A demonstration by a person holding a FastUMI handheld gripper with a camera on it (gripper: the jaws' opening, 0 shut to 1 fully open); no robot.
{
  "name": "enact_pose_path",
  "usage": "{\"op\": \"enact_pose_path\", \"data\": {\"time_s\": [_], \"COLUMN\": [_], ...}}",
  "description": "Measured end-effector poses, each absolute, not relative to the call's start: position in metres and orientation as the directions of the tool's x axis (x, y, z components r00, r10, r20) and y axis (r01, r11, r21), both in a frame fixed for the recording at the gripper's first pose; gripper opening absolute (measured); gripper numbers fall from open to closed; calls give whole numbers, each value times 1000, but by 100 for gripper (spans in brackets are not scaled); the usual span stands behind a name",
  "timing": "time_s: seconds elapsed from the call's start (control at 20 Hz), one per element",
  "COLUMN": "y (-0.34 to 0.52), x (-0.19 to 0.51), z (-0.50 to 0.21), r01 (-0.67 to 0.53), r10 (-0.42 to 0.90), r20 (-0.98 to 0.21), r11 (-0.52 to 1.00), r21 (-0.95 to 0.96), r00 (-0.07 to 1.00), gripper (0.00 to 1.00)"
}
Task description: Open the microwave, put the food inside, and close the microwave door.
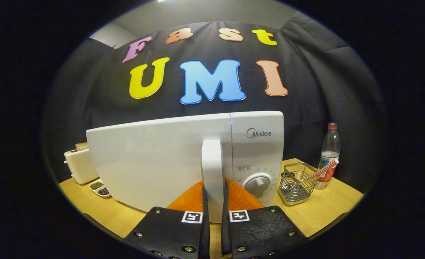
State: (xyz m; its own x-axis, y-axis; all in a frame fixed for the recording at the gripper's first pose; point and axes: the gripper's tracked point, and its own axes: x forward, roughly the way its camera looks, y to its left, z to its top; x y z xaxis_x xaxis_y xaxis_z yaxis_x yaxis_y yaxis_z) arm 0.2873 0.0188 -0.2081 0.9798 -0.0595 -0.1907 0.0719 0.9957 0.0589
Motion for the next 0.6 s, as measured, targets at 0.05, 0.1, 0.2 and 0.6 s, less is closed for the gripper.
{"op": "enact_pose_path", "data": {"time_s": [0.05, 0.1, 0.2, 0.6], "y": [18, 18, 20, 50], "x": [287, 287, 283, 209], "z": [-207, -209, -210, -202], "r01": [73, 73, 72, 1], "r10": [-61, -59, -53, 7], "r20": [-192, -196, -215, -186], "r11": [996, 995, 994, 999], "r21": [58, 65, 84, 40], "r00": [979, 979, 975, 982], "gripper": [12, 12, 12, 12]}}
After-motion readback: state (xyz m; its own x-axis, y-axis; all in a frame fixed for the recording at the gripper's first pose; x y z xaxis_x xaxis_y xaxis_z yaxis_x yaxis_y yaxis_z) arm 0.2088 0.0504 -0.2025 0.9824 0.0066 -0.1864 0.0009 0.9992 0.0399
